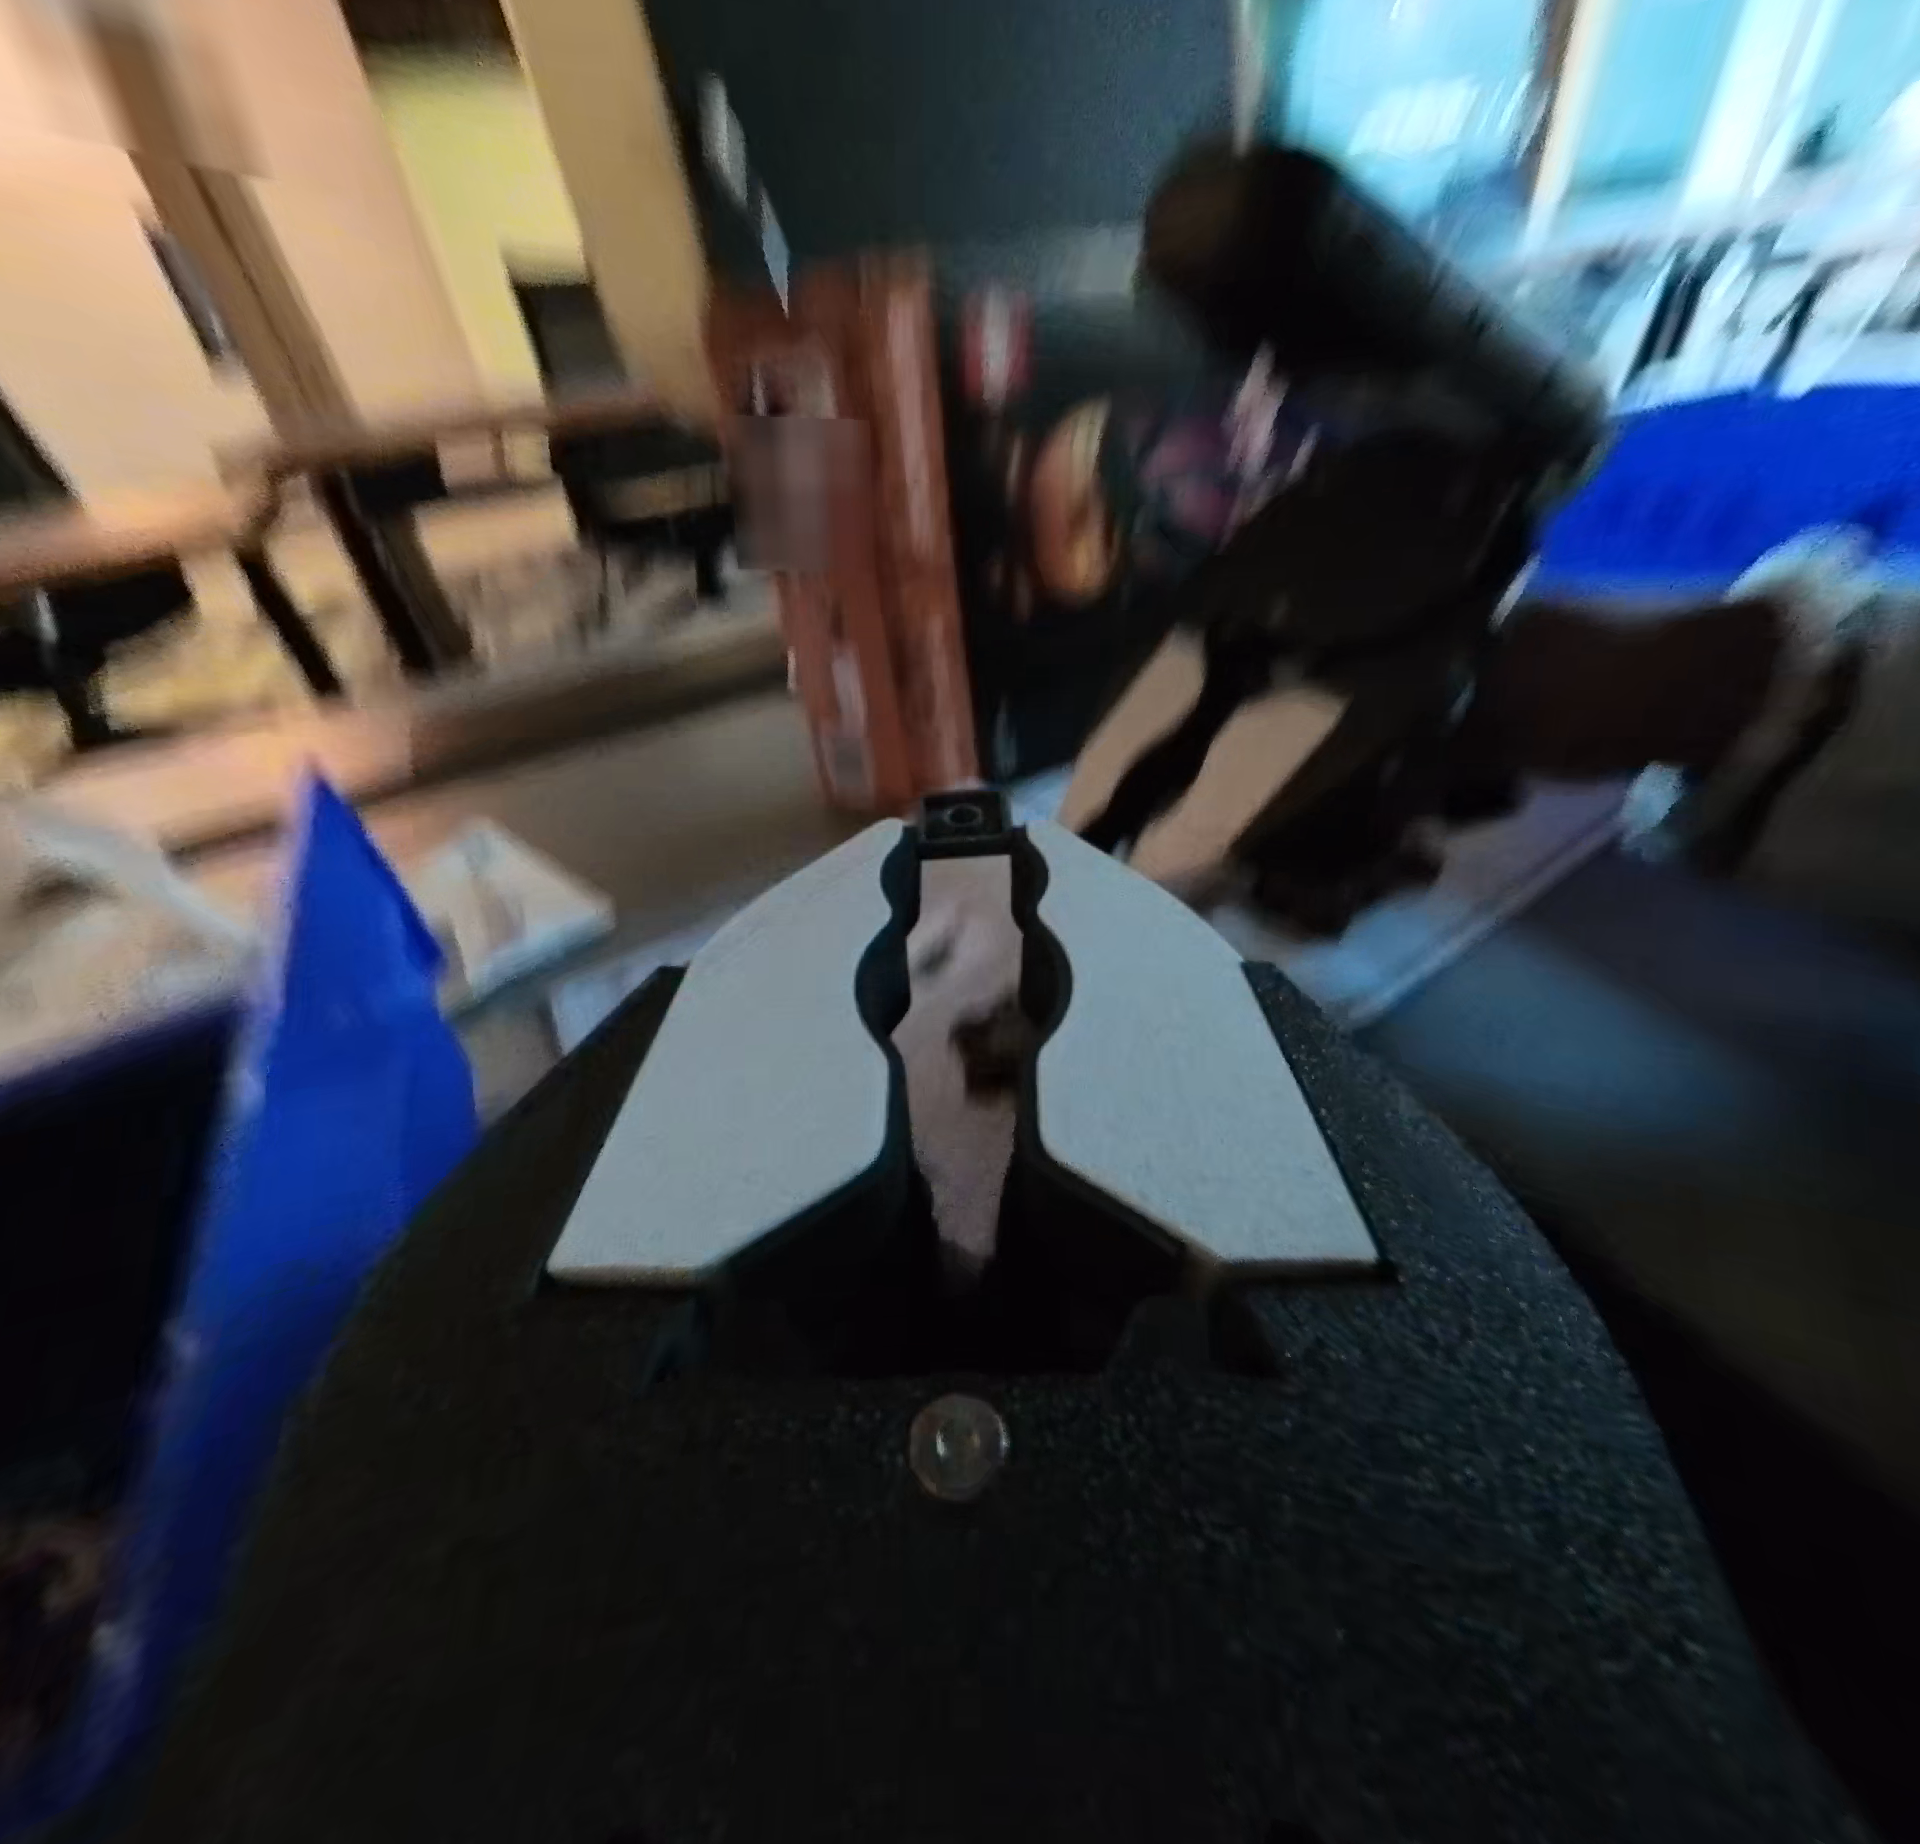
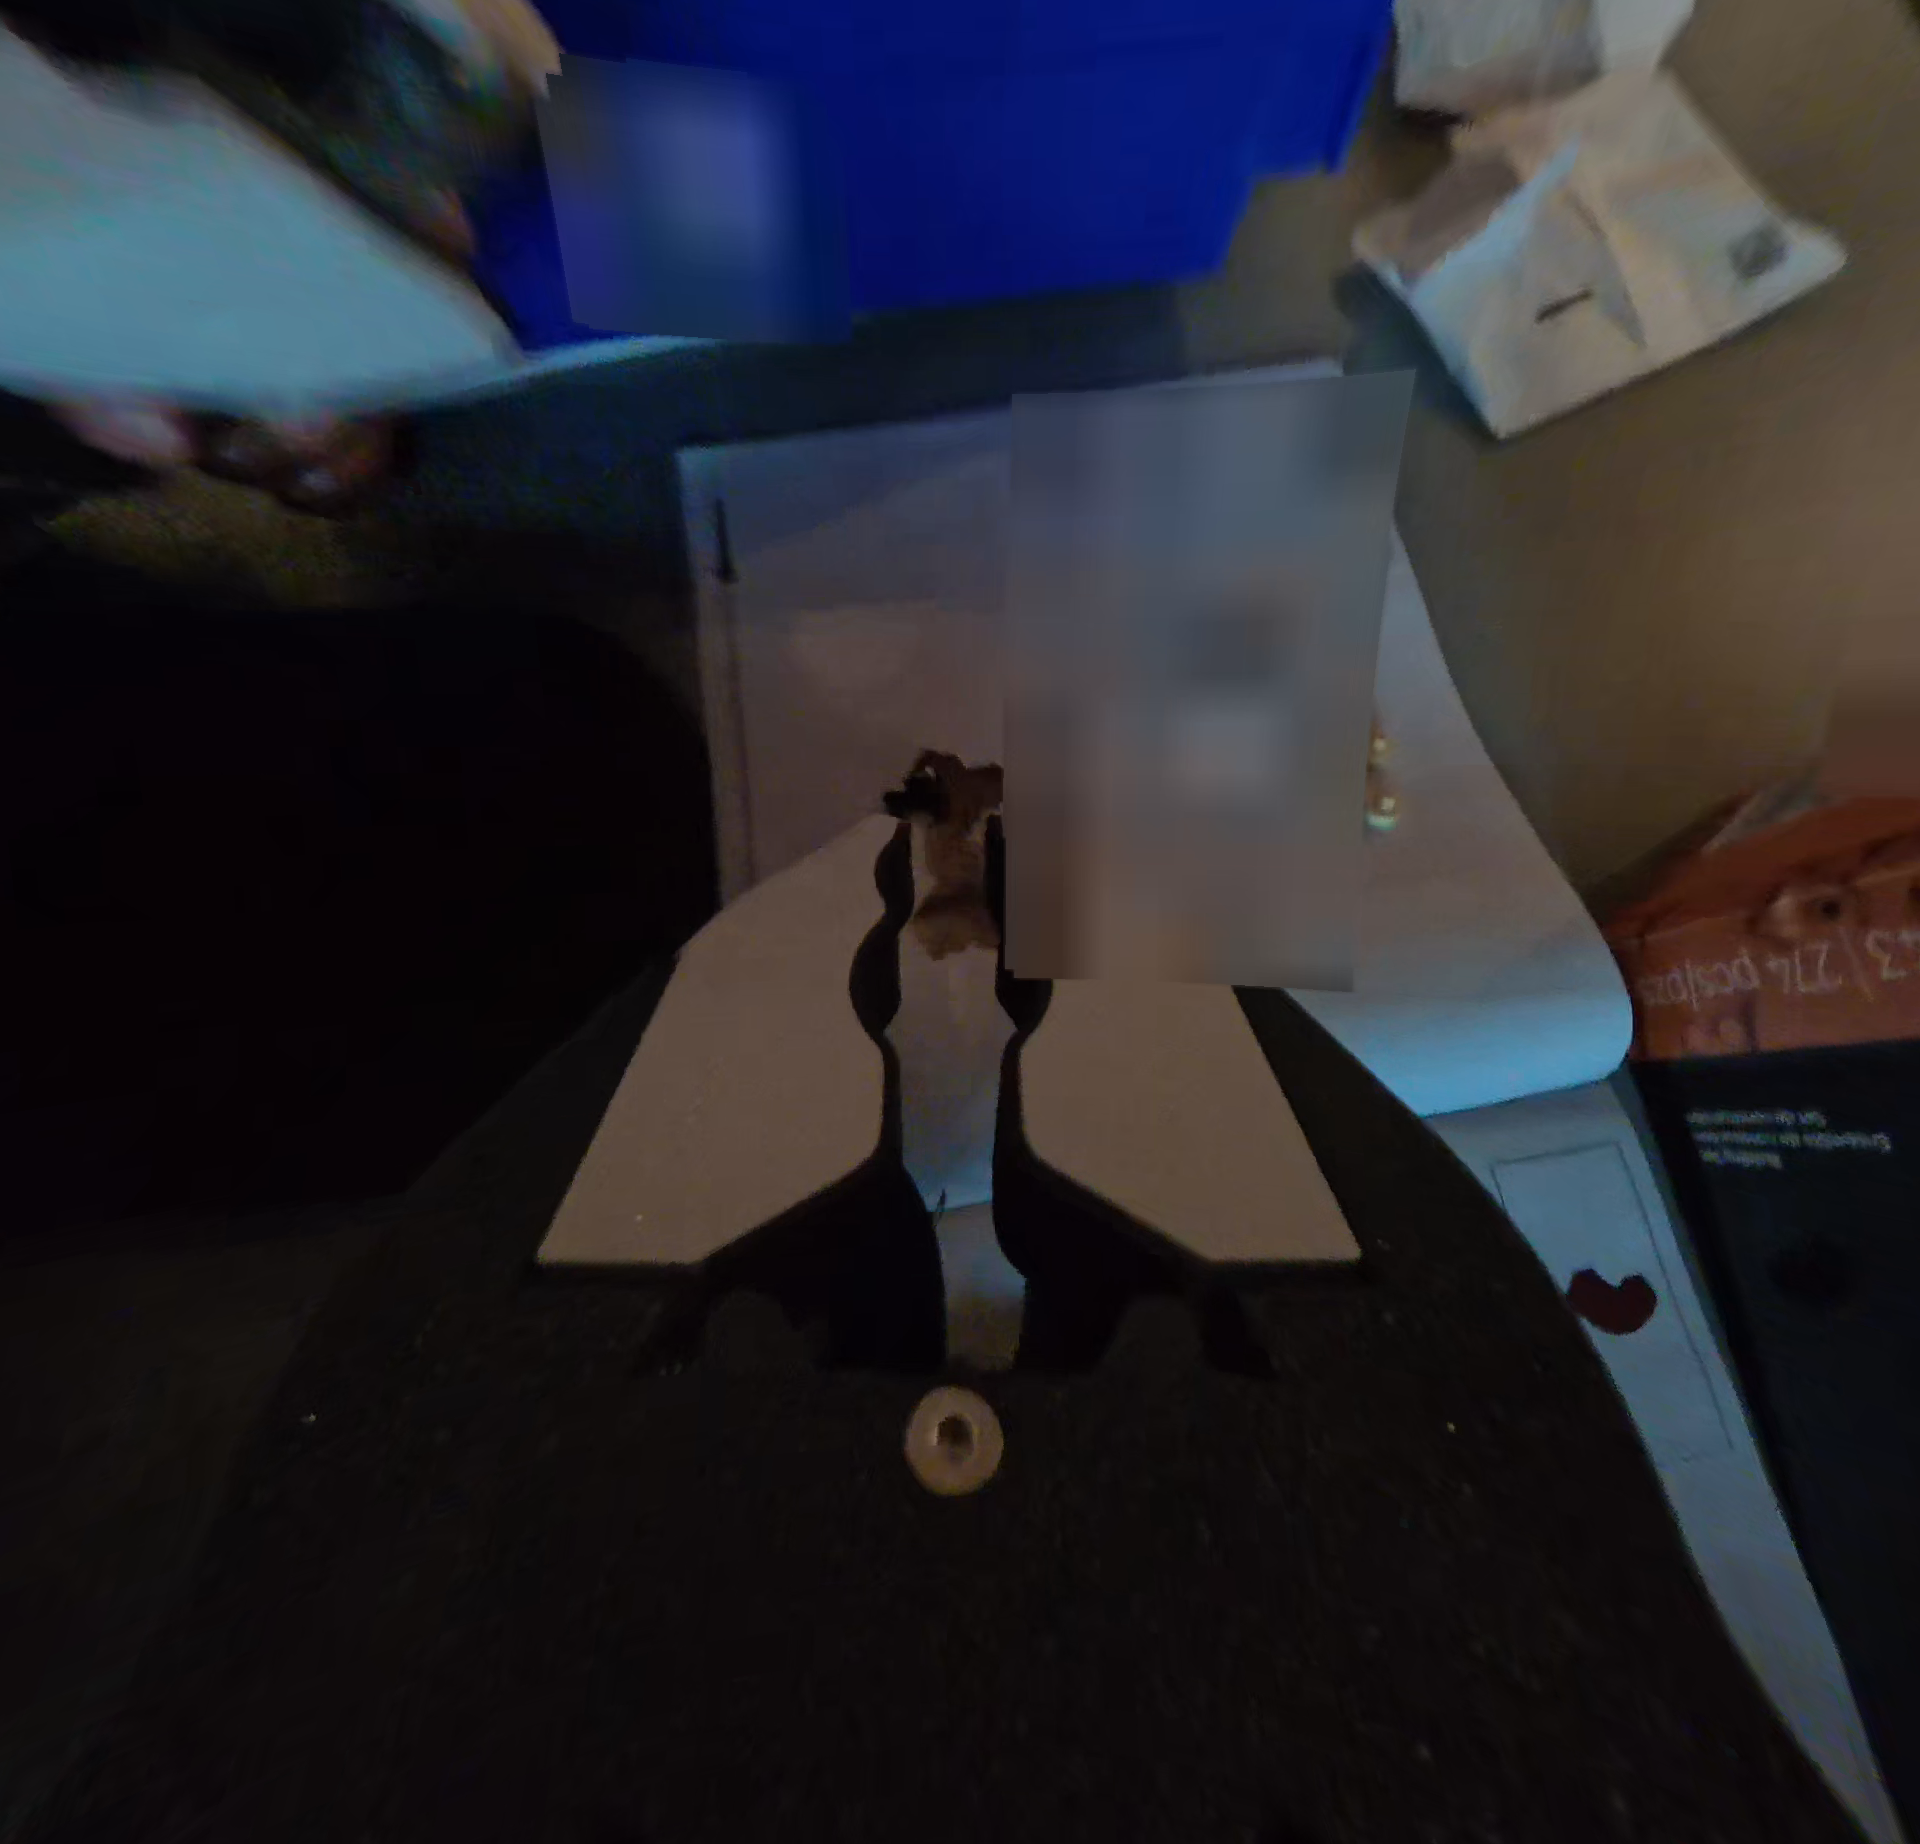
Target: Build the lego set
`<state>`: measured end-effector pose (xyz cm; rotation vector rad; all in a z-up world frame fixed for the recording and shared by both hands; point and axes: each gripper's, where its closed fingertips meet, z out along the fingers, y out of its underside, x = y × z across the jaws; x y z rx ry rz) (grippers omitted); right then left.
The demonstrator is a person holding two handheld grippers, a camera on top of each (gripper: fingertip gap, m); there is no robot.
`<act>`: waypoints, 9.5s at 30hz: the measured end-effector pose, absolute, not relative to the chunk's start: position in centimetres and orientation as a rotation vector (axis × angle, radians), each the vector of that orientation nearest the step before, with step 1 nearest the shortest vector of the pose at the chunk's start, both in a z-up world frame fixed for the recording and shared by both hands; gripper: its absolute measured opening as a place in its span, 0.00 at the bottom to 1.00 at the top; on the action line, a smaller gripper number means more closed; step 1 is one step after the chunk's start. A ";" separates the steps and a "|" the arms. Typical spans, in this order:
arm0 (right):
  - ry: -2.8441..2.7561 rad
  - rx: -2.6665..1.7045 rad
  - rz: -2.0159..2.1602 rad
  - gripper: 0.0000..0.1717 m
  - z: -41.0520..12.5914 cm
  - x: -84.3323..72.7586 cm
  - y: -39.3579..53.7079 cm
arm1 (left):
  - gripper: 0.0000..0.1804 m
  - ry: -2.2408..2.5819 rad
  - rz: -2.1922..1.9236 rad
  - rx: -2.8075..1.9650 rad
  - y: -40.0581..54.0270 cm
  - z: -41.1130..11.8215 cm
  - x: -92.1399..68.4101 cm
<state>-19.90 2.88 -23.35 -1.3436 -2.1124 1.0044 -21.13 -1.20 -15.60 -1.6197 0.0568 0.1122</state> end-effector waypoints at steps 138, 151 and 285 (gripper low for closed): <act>-2.237 -0.999 1.407 0.02 -15.9 -16.3 -1.0 | 0.09 0.328 -0.236 -1.669 -1.1 -18.2 -15.8; -2.434 -0.888 1.301 0.02 -17.9 -15.3 -1.8 | 0.09 0.428 -0.357 -1.707 -1.4 -18.9 -14.4; -1.569 -1.932 1.984 0.25 -16.3 -14.7 1.8 | 0.09 0.355 -0.285 -1.599 -1.0 -17.2 -15.7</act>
